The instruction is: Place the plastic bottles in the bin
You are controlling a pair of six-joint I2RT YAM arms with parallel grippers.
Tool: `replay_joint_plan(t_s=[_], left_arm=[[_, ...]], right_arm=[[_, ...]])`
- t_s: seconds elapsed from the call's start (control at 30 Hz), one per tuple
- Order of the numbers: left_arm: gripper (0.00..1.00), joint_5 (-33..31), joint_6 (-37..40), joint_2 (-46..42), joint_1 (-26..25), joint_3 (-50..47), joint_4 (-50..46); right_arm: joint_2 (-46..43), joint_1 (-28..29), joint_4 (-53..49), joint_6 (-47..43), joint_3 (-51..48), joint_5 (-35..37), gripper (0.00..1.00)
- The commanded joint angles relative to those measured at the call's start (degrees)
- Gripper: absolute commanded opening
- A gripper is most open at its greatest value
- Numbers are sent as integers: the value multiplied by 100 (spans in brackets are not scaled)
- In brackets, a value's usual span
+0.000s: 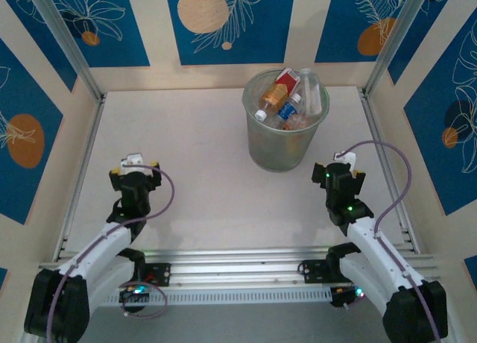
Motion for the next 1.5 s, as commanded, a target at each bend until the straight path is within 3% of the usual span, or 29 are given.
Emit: replay_joint_plan(t_s=[0.0,0.23,0.5,0.63,0.7,0.77,1.1,1.23,1.47], left_arm=[[99,558,277,281,230,-148,1053],[99,1069,352,1252,524,-330,1976],[100,1656,538,2343,607,158,2561],[99,1866,507,3305,629,250,3353],[99,2007,585,3613,629,492,3215],[100,2087,588,3609,647,672,2805],[100,2203,502,3616,747,734,2690],[99,2212,503,3615,752,734,2685],[99,2212,502,3608,752,725,2690]], right_arm=[[117,-273,1635,-302,-298,-948,99],[967,-589,2820,-335,-608,-1602,99],[2226,-695,4125,-364,-571,-2006,99],[2637,-764,4466,-429,-466,-2261,99],[2785,-803,4617,-458,-445,-2381,99],[2906,-836,4647,-494,-350,-2557,99],[4252,-872,5556,-779,-95,-3158,99],[4207,-1054,4937,-567,170,-3201,99],[4213,-1094,4973,-549,168,-3275,99]])
